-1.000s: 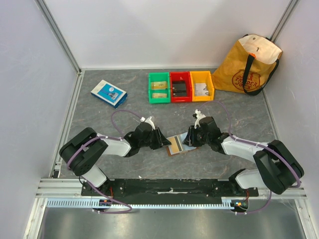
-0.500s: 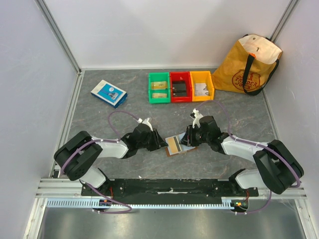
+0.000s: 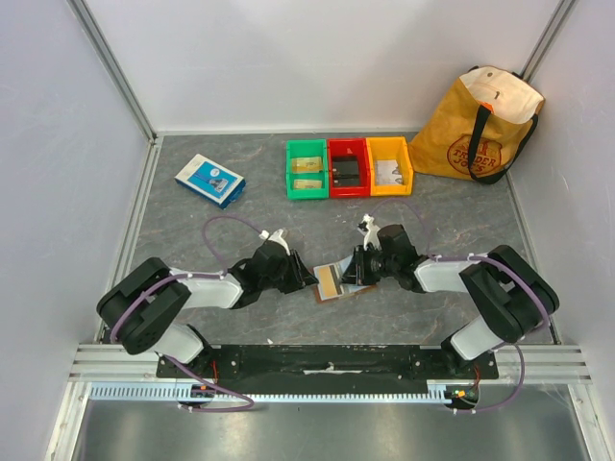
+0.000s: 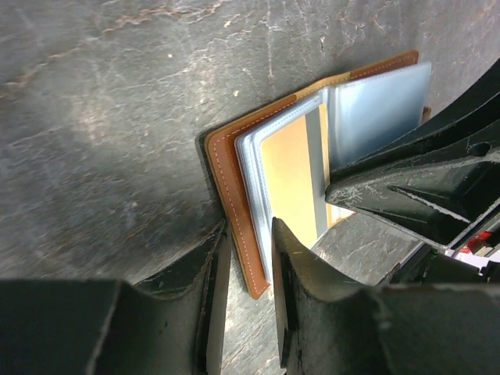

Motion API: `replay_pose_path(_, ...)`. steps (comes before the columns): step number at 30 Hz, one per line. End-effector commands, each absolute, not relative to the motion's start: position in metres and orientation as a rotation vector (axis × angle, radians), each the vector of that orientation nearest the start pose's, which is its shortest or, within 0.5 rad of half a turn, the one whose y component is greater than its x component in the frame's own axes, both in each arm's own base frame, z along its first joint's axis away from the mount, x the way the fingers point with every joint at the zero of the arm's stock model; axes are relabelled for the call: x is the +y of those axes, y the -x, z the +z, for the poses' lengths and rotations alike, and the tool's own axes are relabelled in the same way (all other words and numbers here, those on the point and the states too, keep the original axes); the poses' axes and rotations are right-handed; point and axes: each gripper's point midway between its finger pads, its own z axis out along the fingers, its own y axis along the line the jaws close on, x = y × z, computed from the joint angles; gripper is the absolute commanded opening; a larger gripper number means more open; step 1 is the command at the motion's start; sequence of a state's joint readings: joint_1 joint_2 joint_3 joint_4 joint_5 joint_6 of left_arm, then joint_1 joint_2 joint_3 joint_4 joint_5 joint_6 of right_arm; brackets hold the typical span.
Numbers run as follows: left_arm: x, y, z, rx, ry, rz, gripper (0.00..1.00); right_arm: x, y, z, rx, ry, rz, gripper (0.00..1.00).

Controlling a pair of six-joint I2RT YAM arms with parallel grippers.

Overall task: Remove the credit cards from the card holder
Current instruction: Remove the credit card from the card holder.

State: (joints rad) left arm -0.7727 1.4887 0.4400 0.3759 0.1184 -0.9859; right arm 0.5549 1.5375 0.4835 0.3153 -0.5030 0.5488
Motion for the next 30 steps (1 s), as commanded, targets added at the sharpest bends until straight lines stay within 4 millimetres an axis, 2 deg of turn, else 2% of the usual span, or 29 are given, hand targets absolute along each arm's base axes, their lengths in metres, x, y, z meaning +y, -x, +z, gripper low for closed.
replay_pose_path(1,-0.271,-0.212,0.03,2.426,0.182,-0.974,0.34,0.281,-0.205,0.028,2.441,0.344,1.245,0.18)
replay_pose_path(6,-0.26,-0.209,0.035,2.406,0.204,-0.96,0.34,0.313,-0.199,0.035,2.42,0.392,1.271,0.18)
replay_pose_path(8,-0.259,-0.208,0.037,2.405,0.203,-0.961,0.34,0.318,-0.202,0.034,2.426,0.383,1.248,0.18)
replay_pose_path(12,-0.258,-0.206,0.04,2.402,0.198,-0.966,0.34,0.321,-0.207,0.043,2.395,0.363,1.25,0.18)
replay_pose_path(15,-0.258,-0.205,0.044,2.395,0.195,-0.977,0.34,0.321,-0.208,0.051,2.378,0.379,1.239,0.27)
replay_pose_path(22,-0.267,-0.202,0.055,2.387,0.16,-1.041,0.35,0.322,-0.208,0.066,2.336,0.42,1.248,0.33)
replay_pose_path(26,-0.269,-0.203,0.057,2.383,0.152,-1.048,0.35,0.325,-0.208,0.074,2.315,0.436,1.272,0.33)
replay_pose_path(30,-0.267,-0.203,0.054,2.388,0.159,-1.038,0.35,0.324,-0.209,0.078,2.301,0.44,1.264,0.25)
